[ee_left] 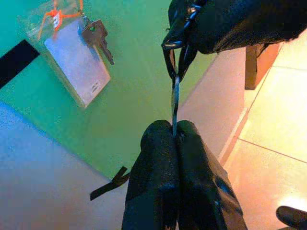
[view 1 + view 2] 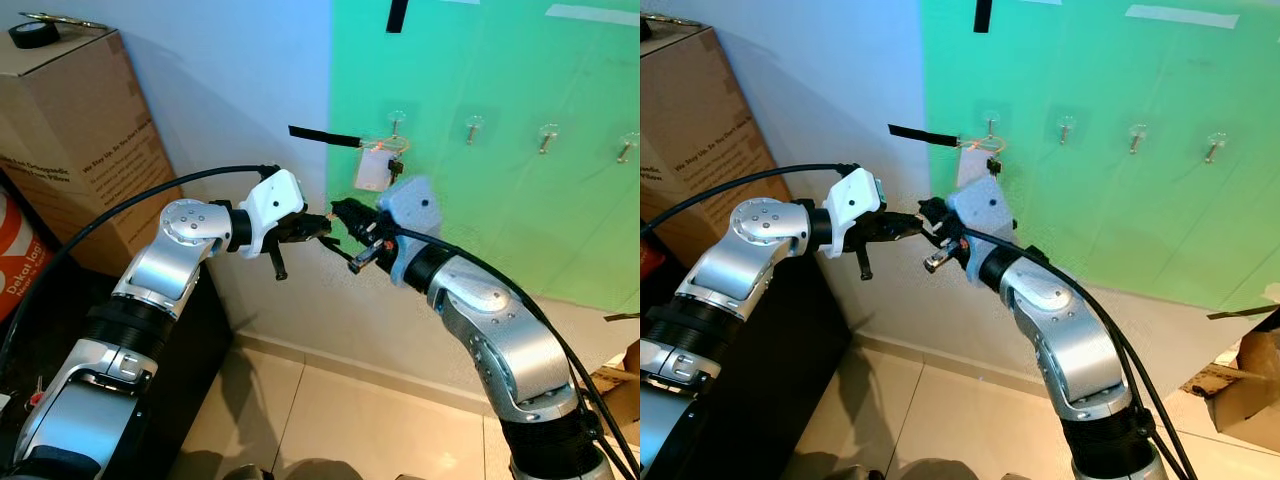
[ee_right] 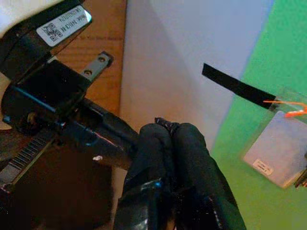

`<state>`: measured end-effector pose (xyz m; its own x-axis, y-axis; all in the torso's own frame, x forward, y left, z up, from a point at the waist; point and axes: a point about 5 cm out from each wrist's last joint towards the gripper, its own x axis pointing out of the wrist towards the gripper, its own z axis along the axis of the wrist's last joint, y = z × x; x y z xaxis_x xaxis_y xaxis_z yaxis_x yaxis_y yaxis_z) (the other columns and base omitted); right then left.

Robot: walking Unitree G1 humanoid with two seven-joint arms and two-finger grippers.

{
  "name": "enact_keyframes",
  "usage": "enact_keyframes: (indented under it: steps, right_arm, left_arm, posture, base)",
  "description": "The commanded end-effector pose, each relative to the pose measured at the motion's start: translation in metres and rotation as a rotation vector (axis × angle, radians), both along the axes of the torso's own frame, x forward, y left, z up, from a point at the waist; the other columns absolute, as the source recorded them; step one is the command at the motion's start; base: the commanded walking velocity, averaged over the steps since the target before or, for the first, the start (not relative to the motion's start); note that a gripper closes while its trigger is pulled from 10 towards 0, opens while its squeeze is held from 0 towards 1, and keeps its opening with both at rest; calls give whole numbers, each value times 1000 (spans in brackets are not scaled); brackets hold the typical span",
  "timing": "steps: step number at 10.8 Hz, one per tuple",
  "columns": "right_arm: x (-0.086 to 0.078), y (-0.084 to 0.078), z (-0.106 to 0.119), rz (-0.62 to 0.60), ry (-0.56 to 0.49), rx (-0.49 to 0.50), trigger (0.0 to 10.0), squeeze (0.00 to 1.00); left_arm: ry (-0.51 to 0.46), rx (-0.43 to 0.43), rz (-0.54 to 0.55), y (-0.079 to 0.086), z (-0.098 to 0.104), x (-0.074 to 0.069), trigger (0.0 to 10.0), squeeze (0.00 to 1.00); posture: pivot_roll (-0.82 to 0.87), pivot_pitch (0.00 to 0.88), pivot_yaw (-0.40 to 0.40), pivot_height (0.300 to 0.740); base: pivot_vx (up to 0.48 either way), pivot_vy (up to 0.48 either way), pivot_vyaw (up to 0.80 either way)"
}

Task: Hang keys on a hook

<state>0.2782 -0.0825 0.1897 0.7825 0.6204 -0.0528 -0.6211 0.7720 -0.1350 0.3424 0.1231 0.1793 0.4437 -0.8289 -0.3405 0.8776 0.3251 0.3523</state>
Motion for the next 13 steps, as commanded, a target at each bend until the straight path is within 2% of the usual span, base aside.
enact_keyframes:
  steps: [1,3,4,5,6,9,12,13]
  right_arm:
    - [4,-5,16,-35,-69,26,0,0]
    - [3,-3,16,-28,-69,28,0,0]
    - [2,-2,15,-22,-67,30,0,0]
    - [1,-3,15,-22,-66,30,0,0]
    - [1,-3,15,-24,-66,29,0,0]
    - [2,-6,13,-39,-67,17,0,0]
    - [4,-18,4,-98,-94,-127,0,0]
    - [4,-26,1,-147,-93,-124,0,0]
  left_arm:
    - [29,41,58,12,-7,2,0,0]
    - [33,41,61,12,-7,2,0,0]
    - [17,23,83,10,-4,5,10000,0]
    - [52,-3,82,9,-4,5,10000,961]
    - [70,-18,85,9,-5,4,10000,1000]
    - [79,-26,77,13,-5,-2,10000,1000]
    - [44,-27,170,37,-6,-8,10000,1000]
    - [27,-103,286,49,-7,-12,10000,0]
  posture:
    - [-130,0,29,740]
    - [-131,0,34,740]
    - [-129,0,34,740]
    - [-130,0,34,740]
    - [-131,0,32,740]
    - [-128,0,21,740]
    - [-127,0,19,740]
    - [-122,0,13,740]
  base:
    - [0,0,0]
    - [0,0,0]
    - [0,0,0]
    - [0,0,0]
    - [0,0,0]
    - [0,0,0]
    - [0,0,0]
    - [0,0,0]
